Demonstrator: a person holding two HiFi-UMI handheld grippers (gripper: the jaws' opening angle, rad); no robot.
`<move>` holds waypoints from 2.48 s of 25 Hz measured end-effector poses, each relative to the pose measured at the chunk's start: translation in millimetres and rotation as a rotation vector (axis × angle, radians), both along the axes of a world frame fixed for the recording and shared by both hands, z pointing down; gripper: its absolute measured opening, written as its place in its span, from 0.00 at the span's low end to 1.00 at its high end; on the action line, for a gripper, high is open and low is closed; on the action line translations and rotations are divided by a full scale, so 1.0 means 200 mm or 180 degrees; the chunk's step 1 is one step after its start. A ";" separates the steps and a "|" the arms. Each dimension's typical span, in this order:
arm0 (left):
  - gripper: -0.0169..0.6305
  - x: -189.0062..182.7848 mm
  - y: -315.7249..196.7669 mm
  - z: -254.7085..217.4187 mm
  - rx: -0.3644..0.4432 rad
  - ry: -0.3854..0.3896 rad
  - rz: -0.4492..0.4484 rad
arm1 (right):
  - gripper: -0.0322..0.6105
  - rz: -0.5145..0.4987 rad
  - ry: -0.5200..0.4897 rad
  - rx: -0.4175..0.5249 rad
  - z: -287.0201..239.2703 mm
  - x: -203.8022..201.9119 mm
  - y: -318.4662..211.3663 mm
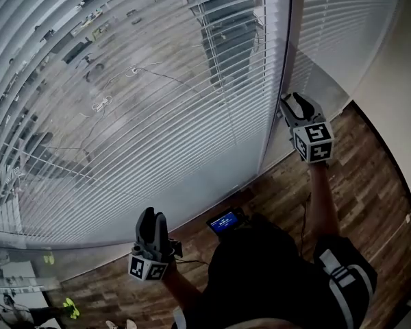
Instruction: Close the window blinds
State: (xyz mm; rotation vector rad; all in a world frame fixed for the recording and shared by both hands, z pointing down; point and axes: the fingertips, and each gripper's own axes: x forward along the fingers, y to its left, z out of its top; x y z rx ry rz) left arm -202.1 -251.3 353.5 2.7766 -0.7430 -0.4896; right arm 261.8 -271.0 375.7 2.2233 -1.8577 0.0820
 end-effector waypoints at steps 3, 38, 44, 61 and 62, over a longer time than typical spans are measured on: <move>0.23 -0.02 0.00 0.05 0.0002 -0.0095 -0.0015 | 0.32 0.0054 0.0393 -0.0148 0.01 -0.02 -0.01; 0.23 0.08 0.32 0.09 0.0079 -0.0112 -0.0030 | 0.26 0.0092 0.0700 -0.0100 0.01 0.07 0.25; 0.23 0.10 0.23 0.13 0.0058 -0.0114 -0.0017 | 0.25 0.0140 0.0344 -0.0088 0.07 0.14 0.19; 0.23 0.10 0.28 0.11 0.0122 -0.0113 -0.0001 | 0.29 -0.0019 0.0228 0.0093 0.04 0.11 0.25; 0.23 0.12 0.27 0.12 0.0114 -0.0110 0.0003 | 0.29 -0.0005 0.0398 0.0053 0.04 0.11 0.24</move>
